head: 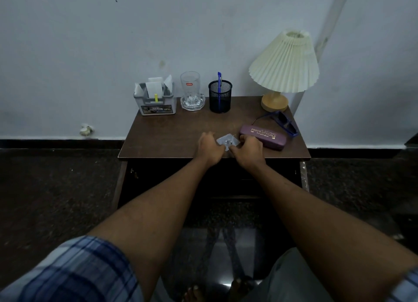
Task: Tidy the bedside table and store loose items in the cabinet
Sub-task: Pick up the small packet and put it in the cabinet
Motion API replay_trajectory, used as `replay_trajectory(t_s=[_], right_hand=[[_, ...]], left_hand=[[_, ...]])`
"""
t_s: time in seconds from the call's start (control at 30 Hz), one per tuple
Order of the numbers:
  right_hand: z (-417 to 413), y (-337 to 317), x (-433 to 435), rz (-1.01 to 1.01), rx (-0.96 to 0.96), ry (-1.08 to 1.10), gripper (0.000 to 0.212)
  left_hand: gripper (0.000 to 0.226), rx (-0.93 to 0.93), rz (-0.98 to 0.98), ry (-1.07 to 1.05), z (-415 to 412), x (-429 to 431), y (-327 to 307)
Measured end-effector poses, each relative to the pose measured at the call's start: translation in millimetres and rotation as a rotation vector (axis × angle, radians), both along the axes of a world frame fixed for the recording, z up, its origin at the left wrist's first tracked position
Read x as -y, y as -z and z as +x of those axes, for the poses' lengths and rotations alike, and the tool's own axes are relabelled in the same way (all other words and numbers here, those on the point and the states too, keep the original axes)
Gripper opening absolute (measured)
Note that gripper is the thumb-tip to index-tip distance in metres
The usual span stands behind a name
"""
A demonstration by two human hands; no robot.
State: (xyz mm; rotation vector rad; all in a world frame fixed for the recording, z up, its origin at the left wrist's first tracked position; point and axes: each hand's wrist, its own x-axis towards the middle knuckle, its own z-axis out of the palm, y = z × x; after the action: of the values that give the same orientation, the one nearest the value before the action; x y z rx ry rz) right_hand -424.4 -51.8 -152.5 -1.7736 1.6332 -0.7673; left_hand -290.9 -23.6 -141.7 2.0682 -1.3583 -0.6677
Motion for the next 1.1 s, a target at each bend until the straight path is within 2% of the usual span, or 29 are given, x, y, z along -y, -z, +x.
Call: replay_trajectory(t_s=[0.07,0.17,0.4,0.5,0.6,0.77,0.83,0.9,1.1], right_hand=[[1,1,2,-0.002,-0.012,-0.001,0.033],[4,2,5,-0.013,-0.022,-0.001,0.035],[6,3,7,0.005,-0.069,-0.009,0.043],[5,2,7,0.009,-0.073,-0.008,0.045],[4,0,7,0.015,-0.07,-0.025,0.043],[2,-4,0,0.083,0.125,-0.039,0.044],[2,-6,-3,0.16,0.299,-0.025,0.03],[1,-10,-7,0.211,0.425,-0.01,0.018],[0,-21,-19,0.278,0.627,0.008,0.016]], left_hand=[[0.046,0.026,0.037,0.006,1,8,1],[0.052,0.048,0.088,0.044,2,17,6],[0.046,0.072,0.057,0.024,2,16,9],[0.043,0.026,0.012,0.001,3,14,10],[0.039,-0.124,-0.044,-0.048,5,10,11],[0.026,-0.424,-0.085,-0.174,11,2,11],[0.026,-0.547,-0.104,-0.198,13,-5,10],[0.026,-0.622,-0.122,-0.216,14,-11,8],[0.022,-0.781,-0.152,-0.251,10,-31,-8]])
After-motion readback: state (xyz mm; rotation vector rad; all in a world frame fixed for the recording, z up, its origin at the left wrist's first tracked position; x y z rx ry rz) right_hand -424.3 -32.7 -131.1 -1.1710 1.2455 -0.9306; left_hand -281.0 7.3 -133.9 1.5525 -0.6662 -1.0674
